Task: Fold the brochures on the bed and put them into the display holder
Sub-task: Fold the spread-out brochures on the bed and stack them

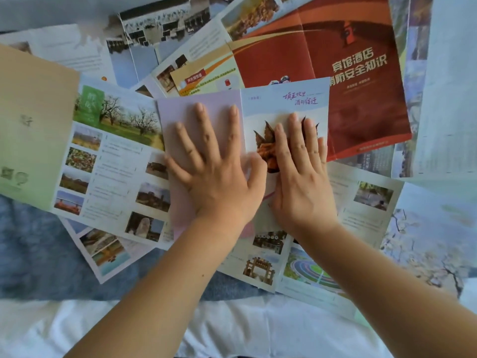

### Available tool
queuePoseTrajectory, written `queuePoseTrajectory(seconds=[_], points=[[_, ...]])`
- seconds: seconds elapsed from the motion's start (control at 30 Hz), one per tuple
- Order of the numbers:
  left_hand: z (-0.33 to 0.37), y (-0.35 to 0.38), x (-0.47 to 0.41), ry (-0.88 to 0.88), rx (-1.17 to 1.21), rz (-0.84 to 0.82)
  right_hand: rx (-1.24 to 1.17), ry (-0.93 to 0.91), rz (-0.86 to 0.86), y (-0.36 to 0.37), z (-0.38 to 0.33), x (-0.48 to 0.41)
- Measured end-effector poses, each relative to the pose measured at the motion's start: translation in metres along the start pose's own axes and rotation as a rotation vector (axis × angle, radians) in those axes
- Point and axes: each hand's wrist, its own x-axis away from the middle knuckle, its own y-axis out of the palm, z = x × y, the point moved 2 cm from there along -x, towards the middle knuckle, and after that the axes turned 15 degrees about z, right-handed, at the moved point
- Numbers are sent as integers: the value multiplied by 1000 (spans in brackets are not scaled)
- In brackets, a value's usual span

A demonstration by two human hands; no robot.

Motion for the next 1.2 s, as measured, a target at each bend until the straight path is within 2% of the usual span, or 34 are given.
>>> queuePoseTrajectory(seconds=[0.37, 0.63, 0.8, 0.93, 1.1, 1.2], points=[[-4, 27, 1, 53, -17, 187, 39, -10, 46, 6, 1, 1], [-10, 15, 0, 55, 41, 122, 100, -1, 20, 2, -4, -1], [-47, -1, 9, 220, 113, 71, 204, -1, -9, 0, -6, 0], [-83, -8, 27, 158, 148, 41, 229, -13, -45, 4, -14, 0], [-105, -14, 31, 58, 410, 46, 262, -33, -81, 19, -45, 7], [-117, -19, 30, -23, 468, 74, 264, -39, -105, 27, -63, 11]])
